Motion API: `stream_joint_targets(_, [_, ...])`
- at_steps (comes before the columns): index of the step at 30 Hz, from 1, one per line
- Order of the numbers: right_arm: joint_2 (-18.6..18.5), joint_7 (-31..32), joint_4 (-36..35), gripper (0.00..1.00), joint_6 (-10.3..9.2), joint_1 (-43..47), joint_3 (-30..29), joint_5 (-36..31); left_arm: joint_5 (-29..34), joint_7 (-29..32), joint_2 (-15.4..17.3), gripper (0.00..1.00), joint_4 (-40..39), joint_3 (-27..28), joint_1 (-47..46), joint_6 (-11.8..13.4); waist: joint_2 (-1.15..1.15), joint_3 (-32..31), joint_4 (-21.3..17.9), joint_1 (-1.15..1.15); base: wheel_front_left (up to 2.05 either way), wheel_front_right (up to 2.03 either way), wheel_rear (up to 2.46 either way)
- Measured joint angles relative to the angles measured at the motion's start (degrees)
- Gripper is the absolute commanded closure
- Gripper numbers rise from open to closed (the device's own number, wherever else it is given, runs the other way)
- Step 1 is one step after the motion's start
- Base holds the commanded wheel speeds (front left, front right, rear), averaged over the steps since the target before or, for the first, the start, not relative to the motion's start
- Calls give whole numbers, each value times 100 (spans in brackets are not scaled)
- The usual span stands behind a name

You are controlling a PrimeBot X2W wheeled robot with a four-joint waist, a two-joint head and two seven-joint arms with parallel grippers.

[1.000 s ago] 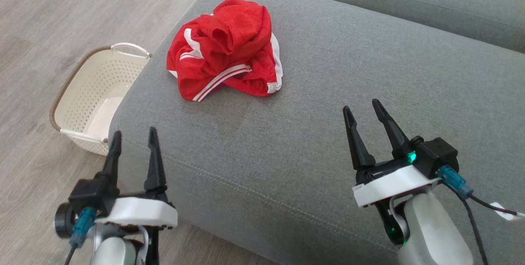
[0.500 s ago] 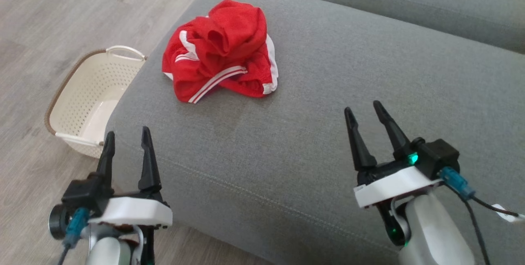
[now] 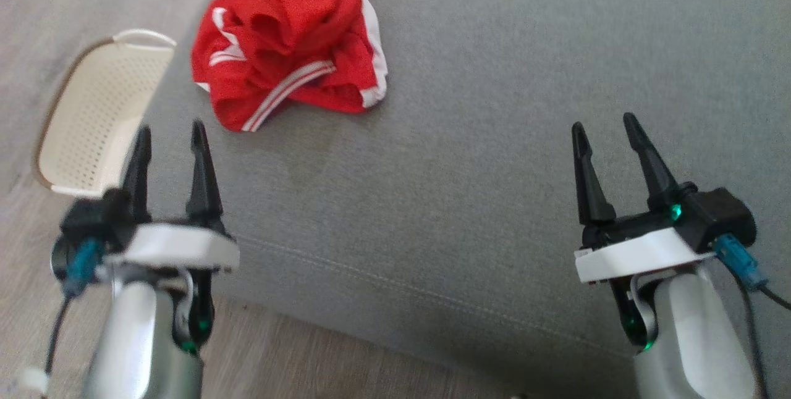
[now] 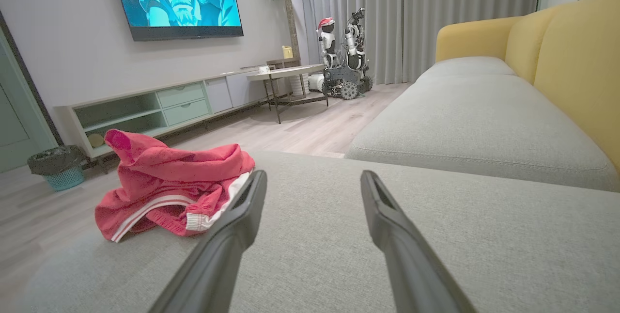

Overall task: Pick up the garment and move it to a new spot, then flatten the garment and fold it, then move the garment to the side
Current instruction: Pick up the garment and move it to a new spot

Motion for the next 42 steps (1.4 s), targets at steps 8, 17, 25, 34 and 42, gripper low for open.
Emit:
stream_joint_targets(8, [-3,274,-648,0,0,-45,-203,-309,-172,-2,8,0,844,277,-1227,-424,0,733,-326,1,0,0,0])
stream_joint_targets(17, [-5,421,-964,0,0,-179,-147,-361,-352,-25,213,0,2379,546,-2869,-543,0,1370,-675,1,0,0,0])
stream_joint_targets(25, [-7,426,-1016,0,0,-358,-45,-359,-524,15,425,0,3632,647,-3769,-553,0,1659,-850,1,0,0,0])
stream_joint_targets(34, [-8,345,-889,0,0,-385,-38,-311,-519,1,489,100,3553,846,-4050,-587,0,1571,-924,0,0,0,0])
stream_joint_targets(42, [-8,83,-522,0,0,-393,75,49,-411,-42,524,100,1815,1303,-3844,-654,0,1111,-1035,0,0,0,0])
